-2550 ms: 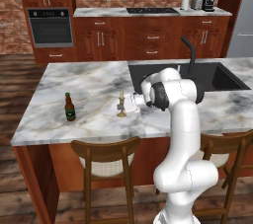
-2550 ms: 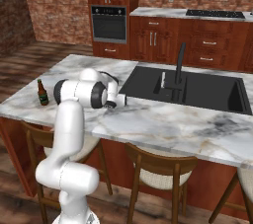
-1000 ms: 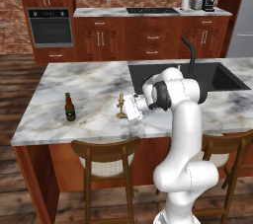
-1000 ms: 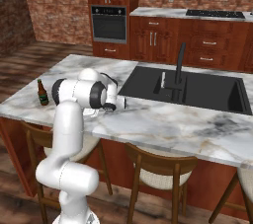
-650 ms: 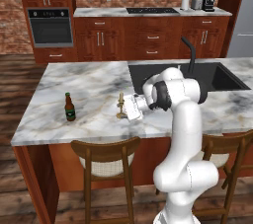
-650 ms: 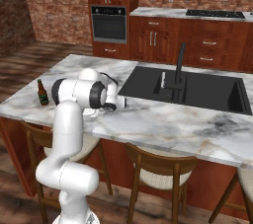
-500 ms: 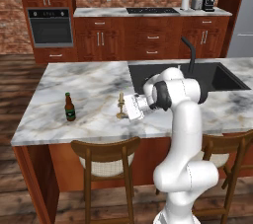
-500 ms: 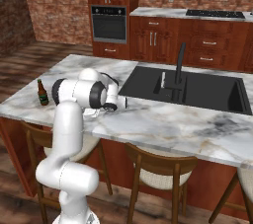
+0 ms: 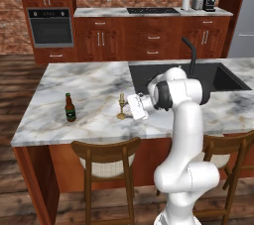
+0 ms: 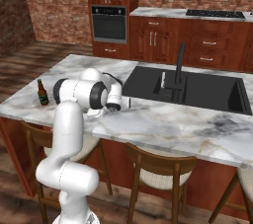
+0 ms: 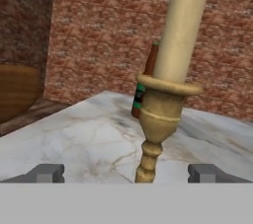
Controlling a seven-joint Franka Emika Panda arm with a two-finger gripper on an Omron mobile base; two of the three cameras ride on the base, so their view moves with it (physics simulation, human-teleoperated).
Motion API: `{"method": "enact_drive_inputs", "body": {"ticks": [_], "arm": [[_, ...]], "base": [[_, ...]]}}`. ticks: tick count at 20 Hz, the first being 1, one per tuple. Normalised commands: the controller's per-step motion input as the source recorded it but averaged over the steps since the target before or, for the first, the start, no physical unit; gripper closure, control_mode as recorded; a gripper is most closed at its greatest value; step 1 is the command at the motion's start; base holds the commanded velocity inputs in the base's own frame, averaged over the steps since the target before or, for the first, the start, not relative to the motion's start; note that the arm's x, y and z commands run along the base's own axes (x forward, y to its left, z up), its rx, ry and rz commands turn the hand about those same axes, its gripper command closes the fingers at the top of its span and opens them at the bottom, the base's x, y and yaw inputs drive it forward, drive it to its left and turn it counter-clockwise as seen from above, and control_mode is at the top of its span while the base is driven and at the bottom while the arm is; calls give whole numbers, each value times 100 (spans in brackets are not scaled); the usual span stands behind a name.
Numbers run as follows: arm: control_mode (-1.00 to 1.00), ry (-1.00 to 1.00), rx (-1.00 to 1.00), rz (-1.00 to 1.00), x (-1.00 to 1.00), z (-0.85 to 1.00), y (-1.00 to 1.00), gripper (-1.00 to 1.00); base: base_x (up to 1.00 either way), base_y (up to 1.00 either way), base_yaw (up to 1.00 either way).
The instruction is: Get the candle and the beer from the cabinet and move them to the dining counter.
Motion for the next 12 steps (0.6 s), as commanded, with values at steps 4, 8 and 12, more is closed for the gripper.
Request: {"method": "enact_drive_inputs", "body": {"ticks": [4, 8, 12], "arm": [[-100, 0, 0, 0, 0, 6, -19, -100], [-100, 0, 0, 0, -9, 15, -17, -100], [-100, -4, 0, -1, -50, 31, -6, -100]], "base": [[0, 0, 0], [0, 0, 0], [0, 0, 0]]}}
